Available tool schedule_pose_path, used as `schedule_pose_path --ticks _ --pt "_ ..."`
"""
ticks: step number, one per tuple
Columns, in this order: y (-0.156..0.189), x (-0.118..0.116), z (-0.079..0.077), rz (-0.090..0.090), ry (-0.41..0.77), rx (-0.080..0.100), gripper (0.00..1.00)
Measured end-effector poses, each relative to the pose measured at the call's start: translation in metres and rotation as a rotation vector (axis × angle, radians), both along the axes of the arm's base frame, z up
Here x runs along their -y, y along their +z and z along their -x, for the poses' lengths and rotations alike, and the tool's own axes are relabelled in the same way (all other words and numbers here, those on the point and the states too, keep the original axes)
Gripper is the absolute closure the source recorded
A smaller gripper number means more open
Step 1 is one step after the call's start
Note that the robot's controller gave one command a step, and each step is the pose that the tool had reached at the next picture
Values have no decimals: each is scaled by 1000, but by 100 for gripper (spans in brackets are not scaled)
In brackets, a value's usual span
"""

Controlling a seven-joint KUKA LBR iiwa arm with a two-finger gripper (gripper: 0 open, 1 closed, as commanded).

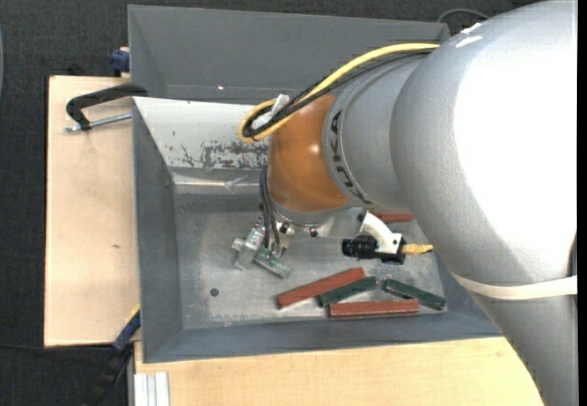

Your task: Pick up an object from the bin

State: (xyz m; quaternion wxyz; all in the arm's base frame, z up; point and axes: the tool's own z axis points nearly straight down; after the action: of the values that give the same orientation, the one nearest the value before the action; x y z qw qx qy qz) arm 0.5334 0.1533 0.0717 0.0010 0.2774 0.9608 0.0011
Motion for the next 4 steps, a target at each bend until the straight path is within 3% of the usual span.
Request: schedule_pose_path --ticks 3,4 --pt "7 0 1 1 0 -5 100" --pt "25 0 3 2 1 -9 100"
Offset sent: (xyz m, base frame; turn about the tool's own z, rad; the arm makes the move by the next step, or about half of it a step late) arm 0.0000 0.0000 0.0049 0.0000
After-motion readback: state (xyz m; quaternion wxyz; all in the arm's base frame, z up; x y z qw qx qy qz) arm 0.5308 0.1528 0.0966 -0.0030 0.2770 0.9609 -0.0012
